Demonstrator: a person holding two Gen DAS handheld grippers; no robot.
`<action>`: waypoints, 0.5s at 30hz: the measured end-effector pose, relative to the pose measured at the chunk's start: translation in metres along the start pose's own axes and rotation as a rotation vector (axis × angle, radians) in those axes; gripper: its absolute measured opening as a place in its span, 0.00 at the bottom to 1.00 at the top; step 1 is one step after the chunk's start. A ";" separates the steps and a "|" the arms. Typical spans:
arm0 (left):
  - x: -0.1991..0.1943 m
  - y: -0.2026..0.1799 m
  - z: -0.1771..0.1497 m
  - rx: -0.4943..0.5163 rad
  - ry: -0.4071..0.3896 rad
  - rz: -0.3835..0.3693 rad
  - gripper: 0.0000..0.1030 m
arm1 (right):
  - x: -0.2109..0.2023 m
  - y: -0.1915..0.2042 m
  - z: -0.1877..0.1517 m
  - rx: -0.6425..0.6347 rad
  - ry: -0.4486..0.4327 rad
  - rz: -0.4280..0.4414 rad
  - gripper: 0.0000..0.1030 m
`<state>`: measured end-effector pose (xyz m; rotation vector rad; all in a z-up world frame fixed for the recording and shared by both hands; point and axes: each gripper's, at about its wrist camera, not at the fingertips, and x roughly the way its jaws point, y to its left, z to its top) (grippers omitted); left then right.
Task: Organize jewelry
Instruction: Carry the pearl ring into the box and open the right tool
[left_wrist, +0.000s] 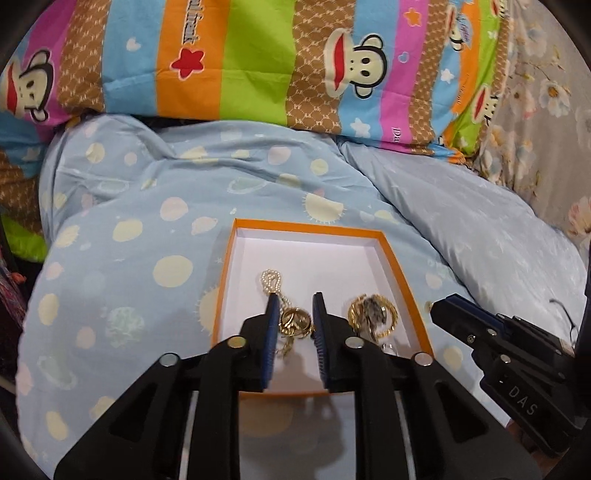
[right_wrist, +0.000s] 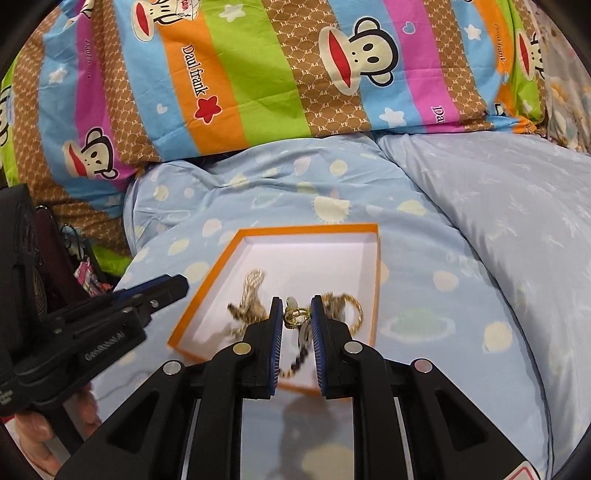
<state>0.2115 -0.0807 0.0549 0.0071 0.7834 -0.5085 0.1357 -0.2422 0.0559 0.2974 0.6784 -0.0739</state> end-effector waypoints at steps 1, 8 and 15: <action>0.005 0.003 0.000 -0.020 0.002 0.022 0.45 | 0.000 -0.001 0.002 0.012 -0.008 -0.007 0.29; -0.004 0.006 -0.020 0.029 -0.028 0.107 0.52 | -0.009 0.002 -0.015 0.005 -0.006 -0.020 0.32; -0.010 0.001 -0.053 0.084 0.005 0.203 0.52 | -0.007 0.004 -0.053 0.027 0.052 -0.026 0.38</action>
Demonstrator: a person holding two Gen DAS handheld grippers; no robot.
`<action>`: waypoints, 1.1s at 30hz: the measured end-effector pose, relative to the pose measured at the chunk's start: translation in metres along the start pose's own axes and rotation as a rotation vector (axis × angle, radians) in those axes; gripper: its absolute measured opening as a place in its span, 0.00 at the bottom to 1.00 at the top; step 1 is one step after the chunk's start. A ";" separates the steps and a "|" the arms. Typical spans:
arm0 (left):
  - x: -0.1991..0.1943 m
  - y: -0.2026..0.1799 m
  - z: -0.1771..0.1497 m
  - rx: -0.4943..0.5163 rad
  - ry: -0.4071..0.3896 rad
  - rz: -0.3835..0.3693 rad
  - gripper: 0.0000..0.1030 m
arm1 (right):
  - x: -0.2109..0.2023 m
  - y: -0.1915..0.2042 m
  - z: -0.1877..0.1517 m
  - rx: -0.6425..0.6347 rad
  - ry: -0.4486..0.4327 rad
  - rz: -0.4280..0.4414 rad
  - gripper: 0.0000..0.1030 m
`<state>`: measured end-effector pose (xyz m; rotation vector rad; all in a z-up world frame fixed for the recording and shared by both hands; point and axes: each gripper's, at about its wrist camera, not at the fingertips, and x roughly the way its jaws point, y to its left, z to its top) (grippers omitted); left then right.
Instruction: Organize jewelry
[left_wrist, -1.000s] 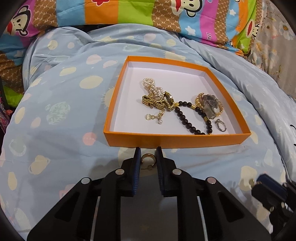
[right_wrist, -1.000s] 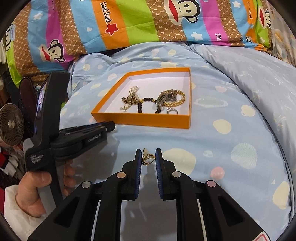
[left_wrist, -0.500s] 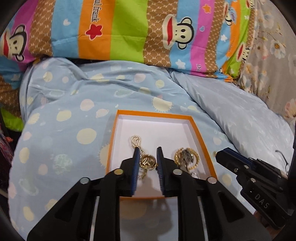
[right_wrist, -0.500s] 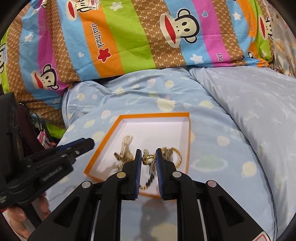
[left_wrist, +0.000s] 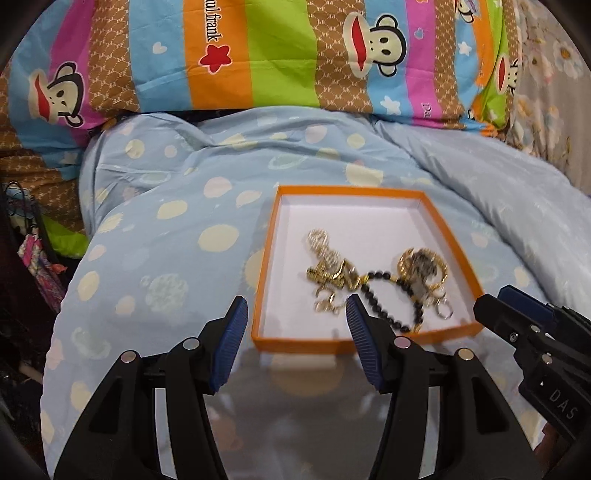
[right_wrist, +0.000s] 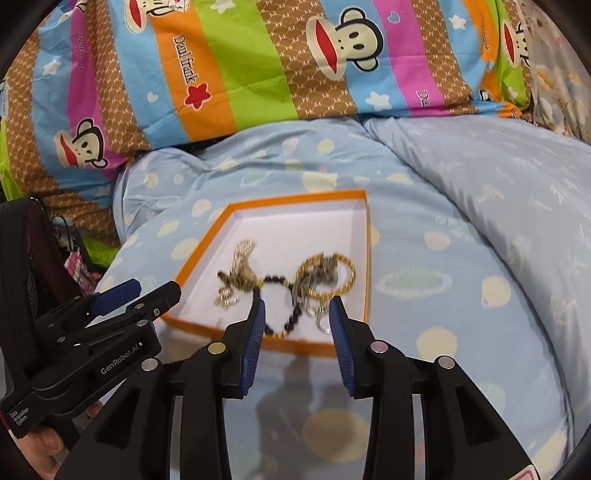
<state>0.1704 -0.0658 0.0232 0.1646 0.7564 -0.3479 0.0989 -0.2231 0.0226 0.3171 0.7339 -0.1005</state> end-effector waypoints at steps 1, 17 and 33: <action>0.000 0.000 -0.004 -0.003 0.008 -0.001 0.52 | 0.001 0.000 -0.004 0.002 0.009 -0.004 0.40; -0.013 -0.005 -0.043 -0.043 0.042 0.066 0.52 | -0.017 0.008 -0.037 -0.032 0.007 -0.081 0.55; -0.009 -0.009 -0.060 -0.073 0.043 0.106 0.52 | -0.011 0.015 -0.057 -0.084 -0.002 -0.151 0.65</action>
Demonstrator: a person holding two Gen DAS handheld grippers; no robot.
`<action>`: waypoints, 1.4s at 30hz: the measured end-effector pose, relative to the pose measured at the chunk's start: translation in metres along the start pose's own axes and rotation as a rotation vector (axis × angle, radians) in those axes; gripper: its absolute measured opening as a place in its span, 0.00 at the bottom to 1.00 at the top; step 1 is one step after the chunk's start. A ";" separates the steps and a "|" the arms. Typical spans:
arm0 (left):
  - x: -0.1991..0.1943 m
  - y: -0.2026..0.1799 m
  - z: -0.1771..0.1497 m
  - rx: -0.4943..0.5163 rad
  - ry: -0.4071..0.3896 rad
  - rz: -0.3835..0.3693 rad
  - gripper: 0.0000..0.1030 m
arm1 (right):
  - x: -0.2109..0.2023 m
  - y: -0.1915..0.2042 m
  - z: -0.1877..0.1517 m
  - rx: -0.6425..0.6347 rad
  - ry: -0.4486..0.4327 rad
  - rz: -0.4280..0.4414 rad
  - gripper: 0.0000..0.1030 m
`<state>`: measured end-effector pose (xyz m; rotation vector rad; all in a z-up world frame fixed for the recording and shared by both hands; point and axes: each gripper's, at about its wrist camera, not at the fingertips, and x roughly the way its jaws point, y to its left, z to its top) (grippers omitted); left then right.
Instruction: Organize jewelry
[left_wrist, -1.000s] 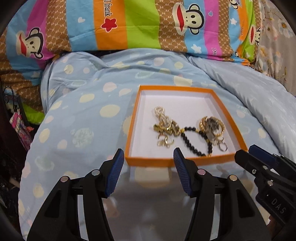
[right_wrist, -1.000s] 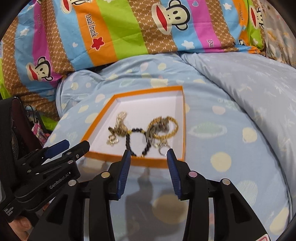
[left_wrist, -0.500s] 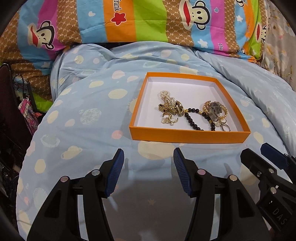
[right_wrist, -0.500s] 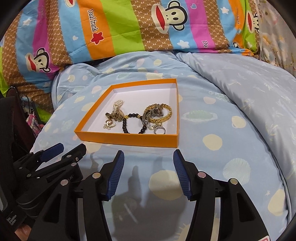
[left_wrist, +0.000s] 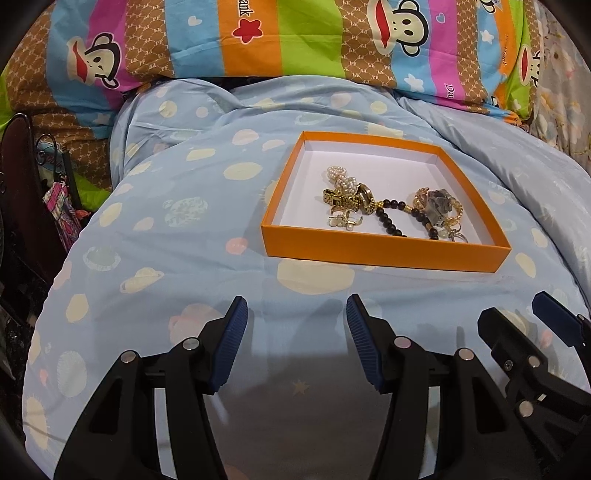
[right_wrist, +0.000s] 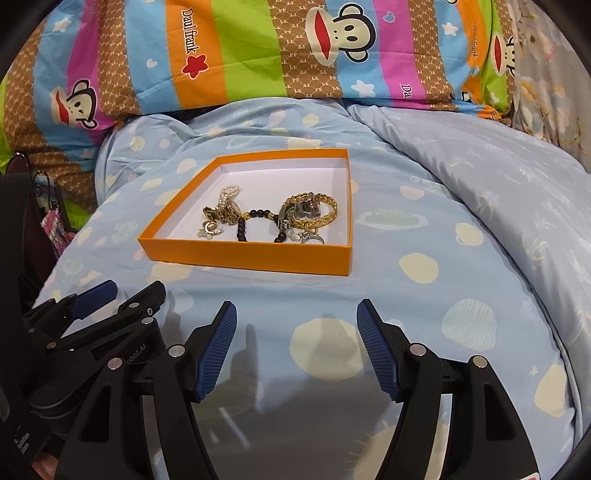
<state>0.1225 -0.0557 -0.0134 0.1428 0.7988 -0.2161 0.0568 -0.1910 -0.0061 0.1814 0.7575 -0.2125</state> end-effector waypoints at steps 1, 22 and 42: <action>0.000 0.001 0.000 -0.003 -0.003 0.005 0.54 | 0.001 0.000 0.000 -0.002 0.001 -0.003 0.65; -0.011 -0.003 -0.002 0.013 -0.063 0.076 0.63 | 0.002 0.002 -0.003 -0.005 0.005 -0.093 0.66; -0.011 -0.004 -0.002 0.013 -0.067 0.084 0.63 | 0.000 0.002 -0.002 -0.003 -0.009 -0.083 0.66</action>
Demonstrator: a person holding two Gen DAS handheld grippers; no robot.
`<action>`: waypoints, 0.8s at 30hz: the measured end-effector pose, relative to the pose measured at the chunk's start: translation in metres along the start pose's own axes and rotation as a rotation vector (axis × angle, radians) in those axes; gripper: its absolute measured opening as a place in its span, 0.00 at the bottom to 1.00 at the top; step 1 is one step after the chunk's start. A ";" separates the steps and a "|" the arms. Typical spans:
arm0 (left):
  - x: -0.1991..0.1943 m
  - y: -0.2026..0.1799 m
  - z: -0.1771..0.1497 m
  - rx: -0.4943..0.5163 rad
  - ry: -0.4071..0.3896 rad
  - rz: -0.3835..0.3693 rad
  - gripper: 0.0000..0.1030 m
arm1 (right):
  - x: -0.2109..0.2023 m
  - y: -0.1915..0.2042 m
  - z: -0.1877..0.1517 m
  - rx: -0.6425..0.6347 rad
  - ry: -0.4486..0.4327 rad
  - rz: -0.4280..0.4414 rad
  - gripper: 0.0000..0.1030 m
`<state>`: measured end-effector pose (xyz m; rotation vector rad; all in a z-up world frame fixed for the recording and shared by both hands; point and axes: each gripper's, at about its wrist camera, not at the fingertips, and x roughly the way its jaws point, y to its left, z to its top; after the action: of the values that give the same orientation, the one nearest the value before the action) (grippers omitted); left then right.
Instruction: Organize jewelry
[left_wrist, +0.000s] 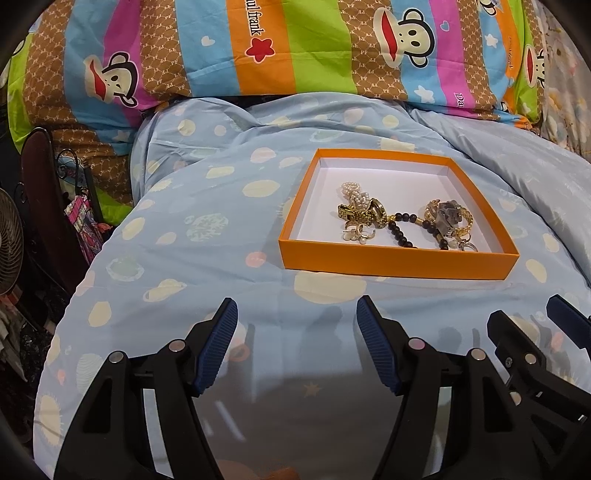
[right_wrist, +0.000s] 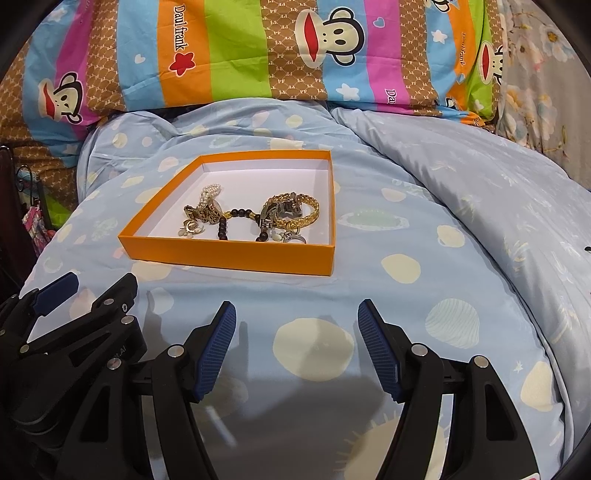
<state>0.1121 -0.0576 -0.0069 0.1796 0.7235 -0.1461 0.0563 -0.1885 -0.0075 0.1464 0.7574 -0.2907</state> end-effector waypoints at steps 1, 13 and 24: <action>0.000 0.000 0.000 0.000 -0.001 0.001 0.63 | 0.000 0.000 0.000 0.001 0.000 0.001 0.66; -0.003 0.001 0.000 -0.004 -0.017 -0.003 0.62 | 0.001 0.000 0.000 0.002 -0.003 0.002 0.66; -0.005 0.001 0.000 -0.007 -0.028 0.000 0.62 | 0.001 0.000 0.000 0.002 -0.001 0.002 0.66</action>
<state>0.1085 -0.0558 -0.0030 0.1707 0.6963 -0.1459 0.0568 -0.1885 -0.0082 0.1488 0.7557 -0.2901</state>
